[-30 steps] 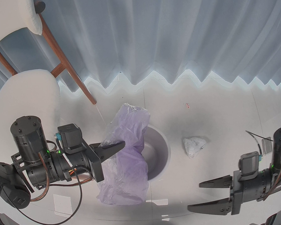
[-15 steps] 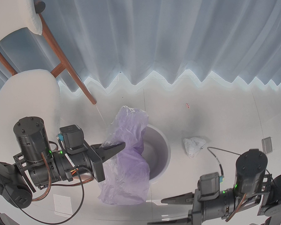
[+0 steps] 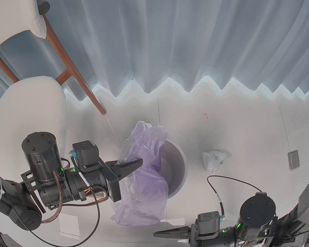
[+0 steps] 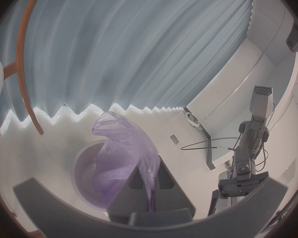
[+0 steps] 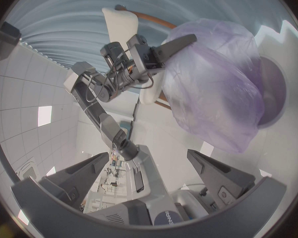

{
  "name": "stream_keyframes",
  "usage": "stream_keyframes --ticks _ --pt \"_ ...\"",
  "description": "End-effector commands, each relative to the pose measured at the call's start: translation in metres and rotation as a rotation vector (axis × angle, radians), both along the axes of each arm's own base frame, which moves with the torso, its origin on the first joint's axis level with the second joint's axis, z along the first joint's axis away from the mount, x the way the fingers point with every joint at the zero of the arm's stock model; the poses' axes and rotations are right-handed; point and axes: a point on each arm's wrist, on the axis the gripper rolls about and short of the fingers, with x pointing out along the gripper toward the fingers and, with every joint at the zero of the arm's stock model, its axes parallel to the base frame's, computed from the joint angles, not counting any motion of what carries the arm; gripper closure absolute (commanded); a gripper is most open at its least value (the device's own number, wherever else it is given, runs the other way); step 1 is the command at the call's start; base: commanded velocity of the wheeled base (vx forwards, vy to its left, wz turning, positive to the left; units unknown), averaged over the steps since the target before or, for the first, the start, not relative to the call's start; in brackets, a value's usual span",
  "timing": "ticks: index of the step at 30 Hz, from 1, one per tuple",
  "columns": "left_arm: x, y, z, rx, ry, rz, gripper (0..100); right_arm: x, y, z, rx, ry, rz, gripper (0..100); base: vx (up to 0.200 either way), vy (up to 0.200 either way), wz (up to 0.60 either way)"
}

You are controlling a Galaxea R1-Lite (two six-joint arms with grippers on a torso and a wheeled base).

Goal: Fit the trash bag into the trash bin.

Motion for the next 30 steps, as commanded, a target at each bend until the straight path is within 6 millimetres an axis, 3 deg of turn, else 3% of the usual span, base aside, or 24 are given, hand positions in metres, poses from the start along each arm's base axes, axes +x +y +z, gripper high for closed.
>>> stream_keyframes --ticks 1,18,19,30 --pt "0.000 -0.003 -0.002 -0.009 -0.011 -0.007 100 0.001 0.004 -0.059 -0.124 0.105 -0.061 0 0.000 0.000 0.00" --pt "0.001 -0.004 -0.005 -0.001 -0.003 -0.009 100 0.013 0.024 -0.077 -0.123 0.129 -0.151 0 0.000 0.000 0.00" --pt "0.001 -0.004 -0.005 -0.001 -0.001 -0.008 100 0.013 0.024 -0.078 -0.125 0.132 -0.152 100 0.000 0.000 0.00" --pt "0.001 -0.005 -0.002 -0.007 -0.011 -0.013 100 0.023 0.032 -0.106 -0.173 0.156 -0.179 100 0.000 0.000 0.00"
